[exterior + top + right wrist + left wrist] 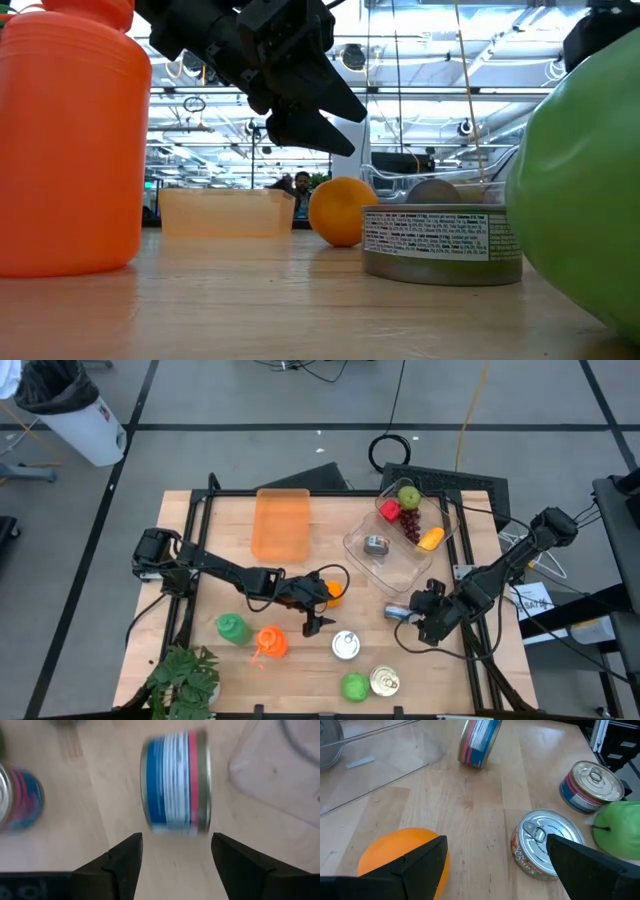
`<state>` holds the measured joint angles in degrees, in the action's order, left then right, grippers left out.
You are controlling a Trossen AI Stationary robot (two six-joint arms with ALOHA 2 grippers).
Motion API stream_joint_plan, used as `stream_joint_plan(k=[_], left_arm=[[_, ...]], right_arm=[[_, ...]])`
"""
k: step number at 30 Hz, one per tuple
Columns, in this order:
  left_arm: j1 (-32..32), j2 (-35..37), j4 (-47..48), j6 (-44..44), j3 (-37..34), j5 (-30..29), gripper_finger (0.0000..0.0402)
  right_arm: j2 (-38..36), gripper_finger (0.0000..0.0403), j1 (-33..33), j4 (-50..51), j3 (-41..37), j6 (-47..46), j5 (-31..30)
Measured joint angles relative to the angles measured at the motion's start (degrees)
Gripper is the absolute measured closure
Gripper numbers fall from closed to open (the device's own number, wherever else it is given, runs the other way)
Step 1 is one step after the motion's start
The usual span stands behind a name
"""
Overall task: Pick & Place Food Item
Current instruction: Put the top blue tuna can into the left transparent bin
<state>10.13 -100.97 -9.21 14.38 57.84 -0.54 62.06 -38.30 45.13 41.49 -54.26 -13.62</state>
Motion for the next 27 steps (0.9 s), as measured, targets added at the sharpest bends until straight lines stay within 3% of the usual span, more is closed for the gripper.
stream_joint_plan(k=[8, 19, 27], left_arm=[[0.0, 0.0, 0.0, 0.1, 0.0, 0.0, 0.005], [0.0, 0.0, 0.0, 0.0, 0.0, 0.0, 0.005], [0.0, 0.0, 0.0, -0.1, 0.0, 0.0, 0.005]], right_arm=[[0.0, 0.0174, 0.6, -4.6, -2.6, 1.4, -0.4], [0.0, 0.0084, 1.9, -18.5, -13.3, 1.2, -1.5], [0.0, 0.0088, 1.9, -25.2, -17.6, 3.6, -5.5]])
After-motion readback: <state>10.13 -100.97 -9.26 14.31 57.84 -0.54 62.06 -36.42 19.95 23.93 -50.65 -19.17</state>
